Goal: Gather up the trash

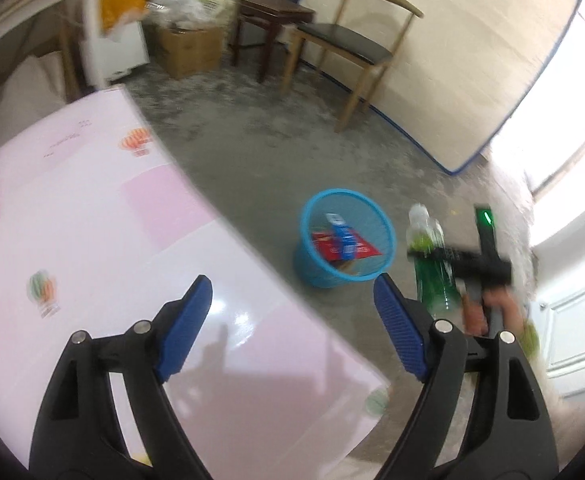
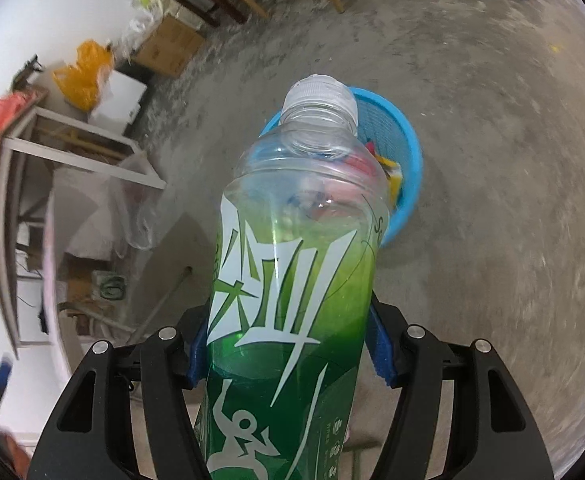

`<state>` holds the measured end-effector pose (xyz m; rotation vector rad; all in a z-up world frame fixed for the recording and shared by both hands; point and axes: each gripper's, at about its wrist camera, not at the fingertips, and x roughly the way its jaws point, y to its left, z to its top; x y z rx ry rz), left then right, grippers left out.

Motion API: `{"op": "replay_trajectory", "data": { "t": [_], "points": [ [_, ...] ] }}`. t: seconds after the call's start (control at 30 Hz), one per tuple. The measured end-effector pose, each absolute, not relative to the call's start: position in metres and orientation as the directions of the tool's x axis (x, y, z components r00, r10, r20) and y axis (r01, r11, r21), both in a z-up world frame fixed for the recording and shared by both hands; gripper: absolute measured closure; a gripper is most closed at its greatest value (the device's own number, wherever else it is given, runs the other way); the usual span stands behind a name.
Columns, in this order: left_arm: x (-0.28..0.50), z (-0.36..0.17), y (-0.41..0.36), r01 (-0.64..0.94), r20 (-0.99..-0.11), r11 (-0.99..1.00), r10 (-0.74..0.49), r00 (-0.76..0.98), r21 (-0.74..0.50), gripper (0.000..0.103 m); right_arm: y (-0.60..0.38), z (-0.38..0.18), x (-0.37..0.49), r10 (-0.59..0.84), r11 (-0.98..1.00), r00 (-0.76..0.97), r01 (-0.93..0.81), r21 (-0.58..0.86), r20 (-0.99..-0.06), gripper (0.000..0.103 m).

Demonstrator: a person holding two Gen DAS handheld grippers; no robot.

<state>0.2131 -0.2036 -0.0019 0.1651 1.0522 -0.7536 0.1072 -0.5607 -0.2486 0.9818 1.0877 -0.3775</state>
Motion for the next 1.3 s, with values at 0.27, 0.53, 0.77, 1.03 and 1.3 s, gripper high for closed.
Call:
{"op": "replay_trajectory", "data": {
  "t": [0.27,0.53,0.77,1.03,1.3],
  "points": [
    [0.184,0.000,-0.124,0.530,-0.822,0.829,-0.422,0.383,-0.179,0.020,-0.593,-0.308,0.154,0.101,0.564,0.341,0.754,0.336,-0.934,0.028],
    [0.155,-0.004,-0.110,0.557,-0.796,0.806,-0.467,0.386,-0.202,0.019,-0.562,-0.245,0.091,-0.041,0.596,0.437,0.733,0.329,-0.899,0.028],
    [0.129,0.003,-0.114,0.601,-0.750,0.763,-0.538,0.384,-0.239,0.019,-0.527,-0.186,0.028,-0.112,0.624,0.498,0.709,0.329,-0.860,0.028],
    [0.096,0.017,-0.084,0.560,-0.670,0.785,-0.567,0.479,-0.265,0.010,-0.432,-0.100,-0.017,-0.174,0.766,0.588,0.585,0.267,-0.790,0.019],
    [0.073,0.030,-0.041,0.400,-0.614,0.869,-0.491,0.618,-0.293,0.009,-0.321,-0.005,-0.028,-0.245,0.913,0.725,0.396,0.098,-0.644,0.007]
  ]
}}
